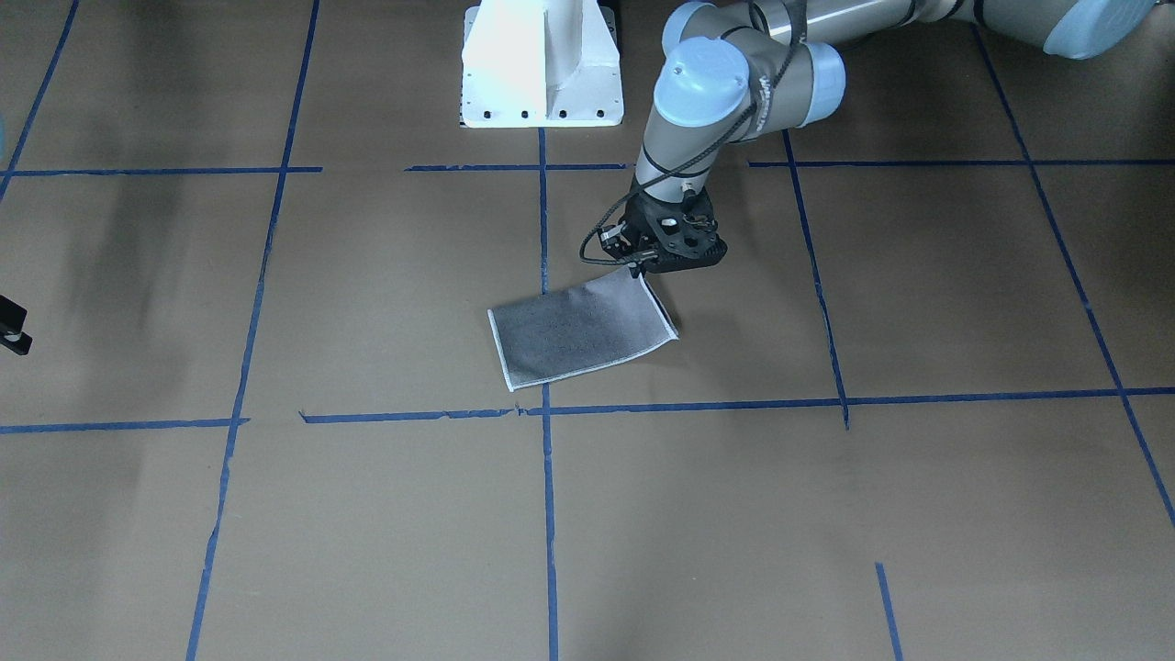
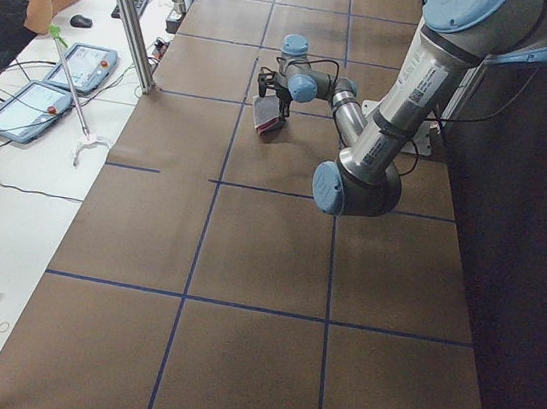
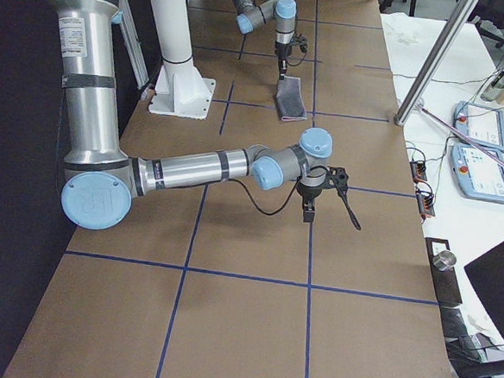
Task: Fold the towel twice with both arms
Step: 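Lift the strip end with the left gripper and fold it over the other end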
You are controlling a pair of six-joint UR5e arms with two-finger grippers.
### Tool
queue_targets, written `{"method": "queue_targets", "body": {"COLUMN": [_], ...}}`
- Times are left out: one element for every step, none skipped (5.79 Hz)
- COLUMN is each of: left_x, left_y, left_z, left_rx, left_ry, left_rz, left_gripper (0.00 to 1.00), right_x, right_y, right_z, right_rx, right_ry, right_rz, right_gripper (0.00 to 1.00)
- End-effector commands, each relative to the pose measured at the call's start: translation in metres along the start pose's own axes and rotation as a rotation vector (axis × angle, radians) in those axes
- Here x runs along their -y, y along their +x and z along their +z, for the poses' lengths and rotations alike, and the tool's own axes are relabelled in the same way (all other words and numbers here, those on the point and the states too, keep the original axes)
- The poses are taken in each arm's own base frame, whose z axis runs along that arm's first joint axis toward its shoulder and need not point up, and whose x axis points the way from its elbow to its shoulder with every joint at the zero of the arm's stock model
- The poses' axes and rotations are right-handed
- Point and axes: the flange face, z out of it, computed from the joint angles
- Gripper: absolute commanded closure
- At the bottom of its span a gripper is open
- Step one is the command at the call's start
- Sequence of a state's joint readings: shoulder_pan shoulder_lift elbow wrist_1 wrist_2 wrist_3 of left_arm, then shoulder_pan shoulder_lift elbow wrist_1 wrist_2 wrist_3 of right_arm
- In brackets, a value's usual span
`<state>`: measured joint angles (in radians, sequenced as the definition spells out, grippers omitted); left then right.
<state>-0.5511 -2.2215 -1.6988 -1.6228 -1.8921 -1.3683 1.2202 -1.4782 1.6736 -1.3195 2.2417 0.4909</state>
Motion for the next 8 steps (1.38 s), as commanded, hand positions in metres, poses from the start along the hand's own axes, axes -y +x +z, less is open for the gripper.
{"method": "queue_targets", "body": {"left_x": [0.008, 0.013, 0.016, 0.011, 0.006, -0.011, -0.016, -0.017], "left_y": [0.042, 0.082, 0.113, 0.143, 0.153, 0.163, 0.185, 0.196], "left_z": [-0.003, 0.006, 0.009, 0.023, 0.034, 0.049, 0.056, 0.06], "left_rx": [0.018, 0.037, 0.05, 0.093, 0.126, 0.16, 0.174, 0.182], "left_ry": [0.055, 0.078, 0.084, 0.112, 0.118, 0.143, 0.146, 0.139], "left_rz": [0.093, 0.137, 0.226, 0.356, 0.467, 0.535, 0.546, 0.547], "left_gripper": [1.0, 1.0, 1.0, 1.0, 1.0, 1.0, 1.0, 1.0], "right_x": [-0.002, -0.002, -0.002, -0.003, -0.004, -0.005, -0.008, -0.009], "right_y": [0.004, 0.006, 0.007, 0.01, 0.013, 0.016, 0.02, 0.023], "right_z": [-0.001, -0.002, 0.0, 0.0, 0.0, -0.001, -0.001, -0.001], "right_rx": [0.006, 0.01, 0.01, 0.009, 0.009, 0.019, 0.017, 0.016], "right_ry": [-0.004, -0.006, -0.01, -0.01, -0.012, -0.016, -0.017, -0.017], "right_rz": [0.007, 0.01, 0.013, 0.017, 0.023, 0.031, 0.036, 0.04], "right_gripper": [0.0, 0.0, 0.0, 0.0, 0.0, 0.0, 0.0, 0.0]}}
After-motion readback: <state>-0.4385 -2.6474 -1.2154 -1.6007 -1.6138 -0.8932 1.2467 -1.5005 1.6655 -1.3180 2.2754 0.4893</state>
